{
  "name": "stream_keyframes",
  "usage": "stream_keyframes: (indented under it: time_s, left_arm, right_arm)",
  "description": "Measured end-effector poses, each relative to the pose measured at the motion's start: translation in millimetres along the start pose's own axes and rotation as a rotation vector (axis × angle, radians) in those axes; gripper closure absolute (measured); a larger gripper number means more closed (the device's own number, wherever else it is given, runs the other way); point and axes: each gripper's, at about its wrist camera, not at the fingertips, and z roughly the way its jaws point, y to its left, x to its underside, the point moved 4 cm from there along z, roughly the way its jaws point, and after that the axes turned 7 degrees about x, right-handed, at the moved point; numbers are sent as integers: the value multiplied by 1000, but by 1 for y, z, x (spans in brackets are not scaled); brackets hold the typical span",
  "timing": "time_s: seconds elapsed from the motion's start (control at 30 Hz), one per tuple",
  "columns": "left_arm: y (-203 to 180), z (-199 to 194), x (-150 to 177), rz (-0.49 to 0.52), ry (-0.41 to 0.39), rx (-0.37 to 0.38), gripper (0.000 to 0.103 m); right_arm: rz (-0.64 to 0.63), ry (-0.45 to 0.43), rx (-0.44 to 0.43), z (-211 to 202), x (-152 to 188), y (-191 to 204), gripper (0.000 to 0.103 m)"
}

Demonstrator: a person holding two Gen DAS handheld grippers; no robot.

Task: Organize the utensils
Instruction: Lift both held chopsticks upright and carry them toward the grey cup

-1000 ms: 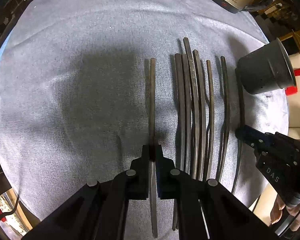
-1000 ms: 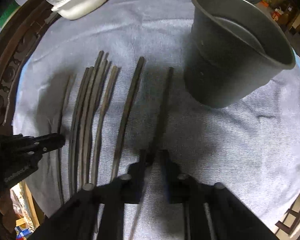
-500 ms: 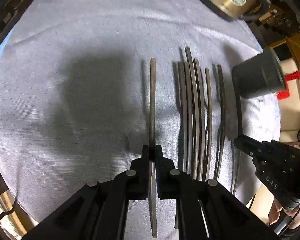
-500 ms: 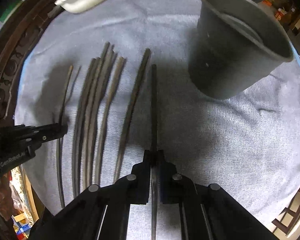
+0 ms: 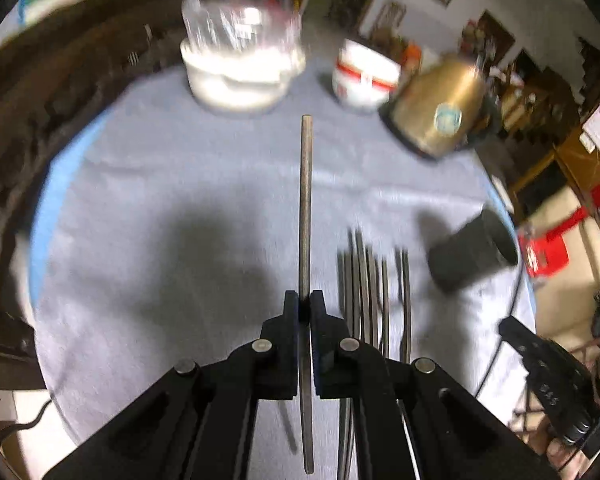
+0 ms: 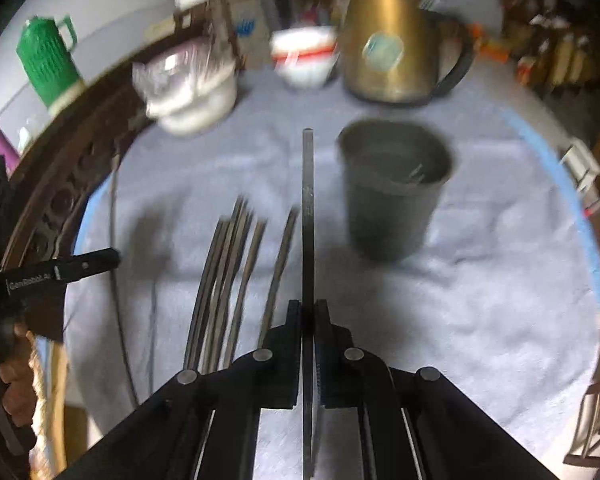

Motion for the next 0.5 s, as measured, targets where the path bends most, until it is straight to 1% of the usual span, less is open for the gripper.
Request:
stream_keyframes:
  time_s: [0.03, 0.07, 0.13, 0.17, 0.2, 0.27, 0.33, 0.4, 0.5]
  left_arm:
    - [-1, -5, -2, 6, -42, -18, 98]
    - [-1, -10, -4, 10, -88, -33, 98]
    - [-4, -19, -6, 28, -173, -48, 98]
    - [-6, -20, -5, 44, -214, -65, 98]
    - [-8, -24, -4, 60, -257, -87, 98]
    - [-12, -22, 0, 82, -309, -117, 98]
    - [-15, -23, 5, 109, -345, -150, 98]
    - [-18, -23, 10, 139, -368, -179, 98]
    - [-17, -27, 16, 155, -384, -191, 98]
  right_arm:
    - [28, -62, 15, -8, -2, -7, 96]
    - [46, -90, 24, -10, -6, -12, 96]
    - [85, -177, 54, -22, -9, -24, 96]
    - [98, -229, 82, -29, -13, -30, 96]
    - [109, -261, 92, -32, -13, -32, 96]
    - [122, -328, 123, -37, -14, -36, 96]
    - [122, -369, 149, -42, -16, -35, 96]
    - [109, -394, 164, -44, -9, -34, 96]
    - [73, -411, 183, -48, 0, -30, 96]
